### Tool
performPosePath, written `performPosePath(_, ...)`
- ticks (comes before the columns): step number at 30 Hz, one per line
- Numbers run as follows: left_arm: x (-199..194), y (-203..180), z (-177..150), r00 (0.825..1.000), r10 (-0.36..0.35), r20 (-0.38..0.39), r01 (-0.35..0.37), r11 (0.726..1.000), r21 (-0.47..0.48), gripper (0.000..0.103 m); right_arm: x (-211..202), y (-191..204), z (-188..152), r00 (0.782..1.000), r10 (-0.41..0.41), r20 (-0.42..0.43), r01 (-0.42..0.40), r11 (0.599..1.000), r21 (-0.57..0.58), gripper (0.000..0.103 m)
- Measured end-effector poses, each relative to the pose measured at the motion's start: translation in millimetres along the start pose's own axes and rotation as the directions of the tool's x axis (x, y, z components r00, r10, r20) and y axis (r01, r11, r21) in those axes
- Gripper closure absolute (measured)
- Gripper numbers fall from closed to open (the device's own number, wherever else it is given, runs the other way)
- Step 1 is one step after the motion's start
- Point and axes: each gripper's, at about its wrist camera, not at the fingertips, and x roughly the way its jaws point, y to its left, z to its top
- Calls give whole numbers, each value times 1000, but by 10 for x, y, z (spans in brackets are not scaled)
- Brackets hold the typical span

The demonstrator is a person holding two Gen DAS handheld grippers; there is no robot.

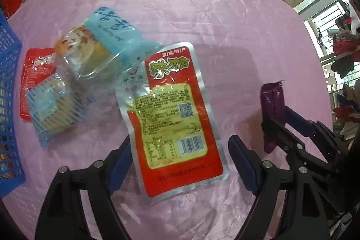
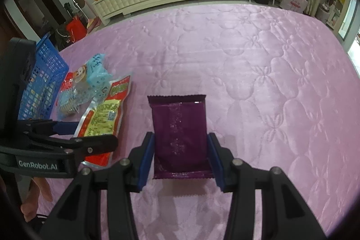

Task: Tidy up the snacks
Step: 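Grasp the purple bag with the right gripper while the left gripper grasps the red spicy snack pack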

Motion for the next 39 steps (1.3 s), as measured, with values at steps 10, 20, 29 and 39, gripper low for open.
performPosePath(10,176,-184,234,998,54,14,-54,998,-25,20,26,-63,15,1000,23,-6,-23,1000,15,52)
performPosePath(20,428,-571,452,973,230,-20,-227,969,92,18,54,-68,5,1000,21,-12,-21,999,26,52)
performPosePath(29,355,-558,401,976,217,13,-217,963,160,57,79,24,-35,999,24,-23,-23,1000,9,52)
performPosePath(39,215,-278,164,993,119,6,-119,985,125,93,48,325,-154,999,15,-49,-17,999,-29,52)
